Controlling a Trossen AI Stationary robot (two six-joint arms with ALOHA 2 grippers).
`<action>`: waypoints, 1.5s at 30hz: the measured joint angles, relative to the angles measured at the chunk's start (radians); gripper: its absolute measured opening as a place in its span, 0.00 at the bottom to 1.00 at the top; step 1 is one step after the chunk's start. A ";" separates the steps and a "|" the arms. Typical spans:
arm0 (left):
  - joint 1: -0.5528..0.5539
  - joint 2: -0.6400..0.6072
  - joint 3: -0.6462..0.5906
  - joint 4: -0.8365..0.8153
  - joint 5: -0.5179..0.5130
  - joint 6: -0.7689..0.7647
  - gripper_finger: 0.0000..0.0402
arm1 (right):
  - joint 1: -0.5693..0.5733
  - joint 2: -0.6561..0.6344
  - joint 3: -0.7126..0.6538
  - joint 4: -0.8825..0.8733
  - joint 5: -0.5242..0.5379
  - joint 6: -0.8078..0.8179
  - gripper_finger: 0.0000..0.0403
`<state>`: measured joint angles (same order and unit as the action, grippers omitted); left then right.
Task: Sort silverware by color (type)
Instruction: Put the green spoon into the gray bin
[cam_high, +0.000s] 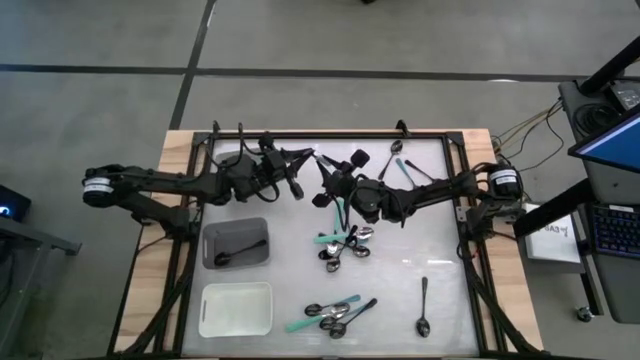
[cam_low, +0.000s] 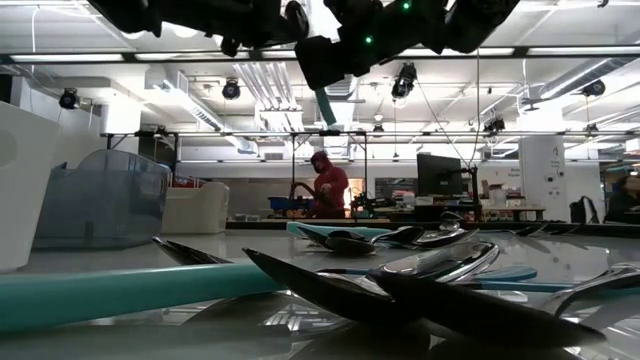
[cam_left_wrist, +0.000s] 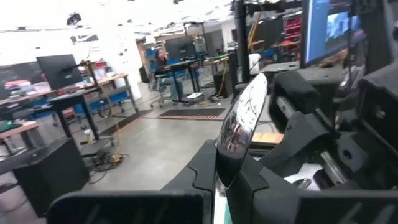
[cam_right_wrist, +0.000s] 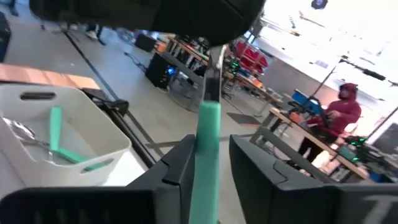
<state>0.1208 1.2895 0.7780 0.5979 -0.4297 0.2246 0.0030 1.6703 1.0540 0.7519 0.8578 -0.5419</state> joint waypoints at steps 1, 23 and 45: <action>0.000 -0.005 0.000 -0.014 -0.008 0.002 0.00 | 0.000 0.000 -0.001 -0.001 0.012 -0.005 0.26; 0.009 -0.124 -0.001 -0.971 -0.715 -0.311 0.00 | 0.000 -0.015 -0.001 -0.172 0.137 0.123 0.36; 0.038 -0.065 -0.002 -1.272 -0.555 -0.549 0.15 | 0.026 -0.026 -0.001 -0.182 0.189 0.080 0.36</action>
<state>0.1589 1.2243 0.7757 -0.6738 -0.9844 -0.3241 0.0286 1.6443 1.0534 0.5700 1.0471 -0.4621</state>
